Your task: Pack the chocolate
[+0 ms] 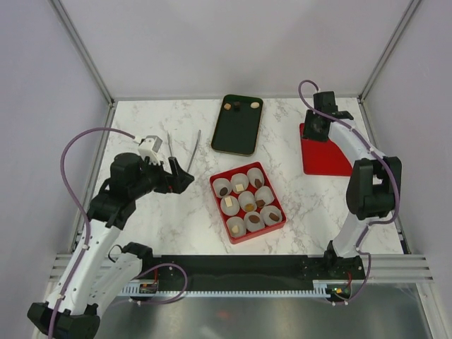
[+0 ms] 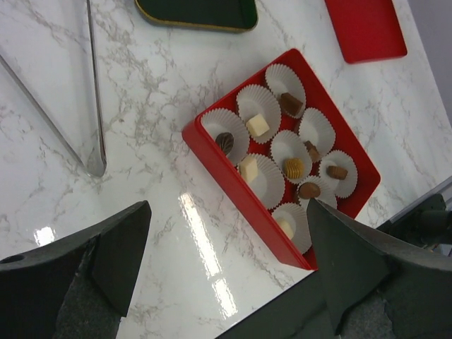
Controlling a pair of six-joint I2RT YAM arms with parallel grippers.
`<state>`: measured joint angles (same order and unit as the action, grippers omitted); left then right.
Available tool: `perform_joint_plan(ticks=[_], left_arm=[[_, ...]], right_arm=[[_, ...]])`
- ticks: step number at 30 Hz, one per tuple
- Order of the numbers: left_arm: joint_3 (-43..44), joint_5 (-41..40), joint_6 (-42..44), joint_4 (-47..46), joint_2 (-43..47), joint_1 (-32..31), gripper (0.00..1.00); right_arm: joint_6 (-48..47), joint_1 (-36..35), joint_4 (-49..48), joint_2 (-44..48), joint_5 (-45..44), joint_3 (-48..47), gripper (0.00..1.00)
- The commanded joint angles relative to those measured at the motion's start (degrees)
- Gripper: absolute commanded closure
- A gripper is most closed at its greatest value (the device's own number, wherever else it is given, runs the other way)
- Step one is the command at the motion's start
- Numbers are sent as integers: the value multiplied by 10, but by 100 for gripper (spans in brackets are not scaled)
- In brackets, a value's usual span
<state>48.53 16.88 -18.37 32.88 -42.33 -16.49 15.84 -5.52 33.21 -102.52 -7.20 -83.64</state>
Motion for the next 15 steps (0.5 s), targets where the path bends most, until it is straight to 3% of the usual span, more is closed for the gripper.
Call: perform_joint_plan(ticks=[1,15], left_arm=[[-18,45,11,-1,-7,1,0],[-61,61,18,-28,63,1,0]], right_arm=[[-27,12,-8,-36,-28,-24,51],[-29,13,-53,-158,18,-16,58]])
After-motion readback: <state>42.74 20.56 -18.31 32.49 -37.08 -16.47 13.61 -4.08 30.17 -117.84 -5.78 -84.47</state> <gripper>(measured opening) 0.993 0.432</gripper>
